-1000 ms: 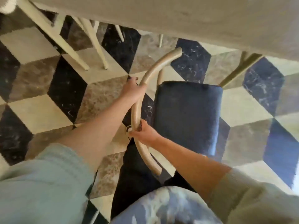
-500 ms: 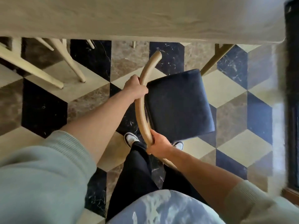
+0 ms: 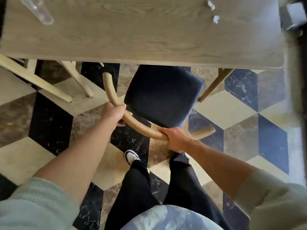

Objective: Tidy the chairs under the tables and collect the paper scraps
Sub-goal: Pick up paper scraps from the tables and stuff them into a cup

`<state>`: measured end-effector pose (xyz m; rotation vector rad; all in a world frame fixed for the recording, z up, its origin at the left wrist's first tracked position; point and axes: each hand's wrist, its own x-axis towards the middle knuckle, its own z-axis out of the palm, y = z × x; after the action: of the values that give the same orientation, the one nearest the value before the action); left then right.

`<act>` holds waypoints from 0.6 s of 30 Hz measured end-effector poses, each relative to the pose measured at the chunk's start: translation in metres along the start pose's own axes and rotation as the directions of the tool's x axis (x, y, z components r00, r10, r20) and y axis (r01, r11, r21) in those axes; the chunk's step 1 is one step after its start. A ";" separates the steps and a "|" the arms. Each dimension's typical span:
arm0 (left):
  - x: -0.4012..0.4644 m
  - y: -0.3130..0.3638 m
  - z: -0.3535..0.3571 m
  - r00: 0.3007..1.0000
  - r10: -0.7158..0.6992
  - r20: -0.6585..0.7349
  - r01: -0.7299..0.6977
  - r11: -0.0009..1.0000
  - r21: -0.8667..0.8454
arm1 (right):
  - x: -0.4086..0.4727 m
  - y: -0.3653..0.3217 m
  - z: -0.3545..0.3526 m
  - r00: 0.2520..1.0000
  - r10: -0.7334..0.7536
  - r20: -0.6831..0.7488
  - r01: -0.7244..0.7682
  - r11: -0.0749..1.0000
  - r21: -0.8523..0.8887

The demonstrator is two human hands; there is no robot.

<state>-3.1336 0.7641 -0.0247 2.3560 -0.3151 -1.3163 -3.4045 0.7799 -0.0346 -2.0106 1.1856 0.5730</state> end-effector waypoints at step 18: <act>-0.097 0.078 0.206 0.966 -0.084 0.244 0.060 0.993 0.103 | -0.029 0.275 -0.150 0.999 -0.020 -0.029 0.013 0.973 -0.230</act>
<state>-3.3597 0.6814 -0.0102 2.2996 -0.3771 -1.6701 -3.6580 0.5939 -0.0176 -2.2287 1.1641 0.6998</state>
